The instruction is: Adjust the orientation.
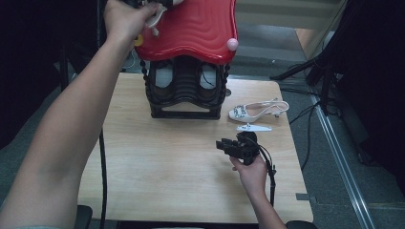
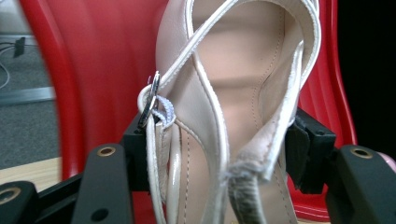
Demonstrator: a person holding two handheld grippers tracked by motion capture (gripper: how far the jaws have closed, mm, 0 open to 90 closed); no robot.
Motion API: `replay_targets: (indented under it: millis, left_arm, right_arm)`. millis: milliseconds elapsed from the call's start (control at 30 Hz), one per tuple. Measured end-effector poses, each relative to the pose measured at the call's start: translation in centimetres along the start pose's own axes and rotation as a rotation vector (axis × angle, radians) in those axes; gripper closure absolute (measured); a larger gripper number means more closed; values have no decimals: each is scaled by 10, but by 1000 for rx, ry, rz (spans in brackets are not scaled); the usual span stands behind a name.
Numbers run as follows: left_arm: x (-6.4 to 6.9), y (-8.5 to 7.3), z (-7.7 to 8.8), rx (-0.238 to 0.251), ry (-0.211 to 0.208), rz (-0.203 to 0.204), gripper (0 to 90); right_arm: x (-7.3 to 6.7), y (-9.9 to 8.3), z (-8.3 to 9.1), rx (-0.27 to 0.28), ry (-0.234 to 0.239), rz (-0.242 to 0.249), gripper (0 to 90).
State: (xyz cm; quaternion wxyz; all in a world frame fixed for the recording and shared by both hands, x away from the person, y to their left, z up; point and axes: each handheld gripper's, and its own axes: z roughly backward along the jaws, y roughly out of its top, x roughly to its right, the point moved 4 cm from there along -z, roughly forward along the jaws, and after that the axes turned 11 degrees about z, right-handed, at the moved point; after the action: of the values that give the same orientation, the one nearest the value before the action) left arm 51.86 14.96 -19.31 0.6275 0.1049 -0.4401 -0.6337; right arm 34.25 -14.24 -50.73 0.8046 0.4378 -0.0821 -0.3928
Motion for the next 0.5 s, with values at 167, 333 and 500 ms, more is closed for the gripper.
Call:
replay_targets:
  millis: [167, 333, 500]
  left_arm:
    - [-4, -9, -9, 23, 9, 23, 390]
    - [-6, -17, -14, 36, 8, 21, 383]
    - [-5, -20, -13, 15, 0, -5, 345]
  right_arm:
    - [0, 0, 0, 1, -1, 0, 685]
    - [-1, 0, -1, -4, 0, 0, 685]
    - [-1, 0, -2, -4, 0, -1, 682]
